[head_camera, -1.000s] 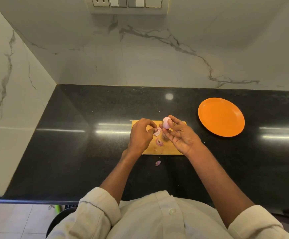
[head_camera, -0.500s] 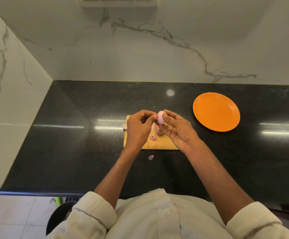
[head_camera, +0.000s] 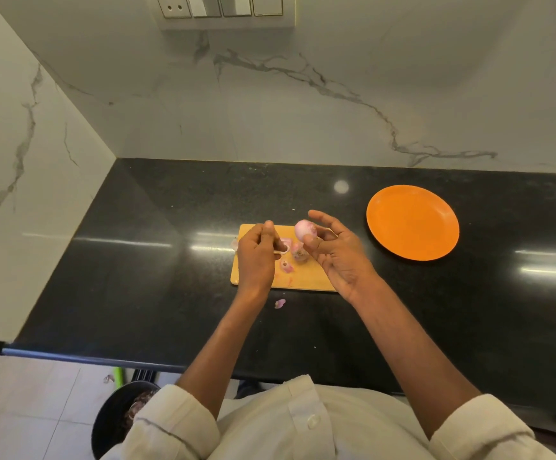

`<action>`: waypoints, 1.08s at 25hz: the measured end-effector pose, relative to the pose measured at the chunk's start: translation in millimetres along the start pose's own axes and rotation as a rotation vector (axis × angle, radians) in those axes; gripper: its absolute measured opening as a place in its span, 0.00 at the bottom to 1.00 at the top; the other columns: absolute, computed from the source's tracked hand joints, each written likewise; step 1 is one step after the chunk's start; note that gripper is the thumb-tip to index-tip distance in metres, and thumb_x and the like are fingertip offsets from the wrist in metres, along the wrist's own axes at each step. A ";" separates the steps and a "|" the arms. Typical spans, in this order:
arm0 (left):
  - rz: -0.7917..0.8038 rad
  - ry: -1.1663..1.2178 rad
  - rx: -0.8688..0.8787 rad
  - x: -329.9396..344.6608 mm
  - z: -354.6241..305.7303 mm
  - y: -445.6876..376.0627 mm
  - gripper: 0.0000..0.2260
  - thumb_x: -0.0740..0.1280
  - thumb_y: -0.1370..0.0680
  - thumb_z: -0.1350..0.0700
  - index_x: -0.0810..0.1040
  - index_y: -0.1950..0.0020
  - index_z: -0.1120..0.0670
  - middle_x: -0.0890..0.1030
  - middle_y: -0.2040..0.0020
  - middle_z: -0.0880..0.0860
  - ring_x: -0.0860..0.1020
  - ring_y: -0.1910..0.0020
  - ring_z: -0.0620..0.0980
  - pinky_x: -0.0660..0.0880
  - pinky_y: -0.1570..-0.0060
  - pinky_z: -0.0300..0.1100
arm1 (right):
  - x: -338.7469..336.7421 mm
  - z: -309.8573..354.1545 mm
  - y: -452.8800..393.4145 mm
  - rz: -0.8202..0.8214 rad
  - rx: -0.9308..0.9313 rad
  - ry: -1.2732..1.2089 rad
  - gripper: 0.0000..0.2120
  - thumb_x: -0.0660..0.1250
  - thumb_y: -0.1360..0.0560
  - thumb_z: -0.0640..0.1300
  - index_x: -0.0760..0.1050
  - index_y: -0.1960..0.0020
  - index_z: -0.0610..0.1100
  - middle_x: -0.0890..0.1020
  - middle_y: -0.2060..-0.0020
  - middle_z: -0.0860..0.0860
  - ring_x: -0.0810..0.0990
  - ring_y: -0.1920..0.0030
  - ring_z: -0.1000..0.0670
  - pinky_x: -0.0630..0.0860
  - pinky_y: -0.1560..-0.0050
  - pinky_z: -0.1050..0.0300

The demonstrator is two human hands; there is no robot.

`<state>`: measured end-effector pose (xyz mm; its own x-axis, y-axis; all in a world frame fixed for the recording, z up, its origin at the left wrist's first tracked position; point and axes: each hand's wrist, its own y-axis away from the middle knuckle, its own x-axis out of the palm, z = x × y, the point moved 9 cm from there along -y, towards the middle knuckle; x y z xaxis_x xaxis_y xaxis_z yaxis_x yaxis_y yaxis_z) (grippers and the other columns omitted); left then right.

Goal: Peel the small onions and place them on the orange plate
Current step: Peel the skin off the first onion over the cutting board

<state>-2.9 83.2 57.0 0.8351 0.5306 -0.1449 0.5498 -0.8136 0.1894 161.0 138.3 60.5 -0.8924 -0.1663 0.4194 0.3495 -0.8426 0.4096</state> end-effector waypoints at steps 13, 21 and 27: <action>0.145 0.147 0.086 21.3 -19.3 27.8 0.12 0.74 0.18 0.57 0.82 0.34 0.56 0.88 0.44 0.54 0.87 0.44 0.57 0.85 0.43 0.57 | -2.2 29.8 8.8 0.079 -0.217 0.424 0.23 0.76 0.26 0.30 0.82 0.34 0.45 0.87 0.42 0.53 0.86 0.42 0.55 0.83 0.49 0.63; 0.221 0.374 -0.047 9.9 -17.1 5.8 0.16 0.75 0.20 0.62 0.82 0.33 0.55 0.85 0.38 0.61 0.84 0.39 0.58 0.82 0.42 0.50 | 13.9 28.8 -4.2 0.088 -0.165 0.376 0.20 0.79 0.27 0.38 0.84 0.37 0.49 0.88 0.45 0.55 0.86 0.42 0.54 0.82 0.47 0.56; 0.287 0.344 -0.069 -2.6 -21.1 -13.7 0.12 0.74 0.20 0.63 0.82 0.37 0.55 0.84 0.42 0.60 0.84 0.48 0.54 0.81 0.50 0.49 | 34.7 24.8 -7.9 0.015 -0.235 0.453 0.19 0.81 0.29 0.36 0.84 0.41 0.48 0.88 0.47 0.54 0.86 0.44 0.55 0.82 0.48 0.57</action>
<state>-12.2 98.1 75.3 0.9045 0.3437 0.2524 0.2852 -0.9277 0.2410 134.3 151.9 91.9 -0.9403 -0.3402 0.0095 0.3356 -0.9224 0.1911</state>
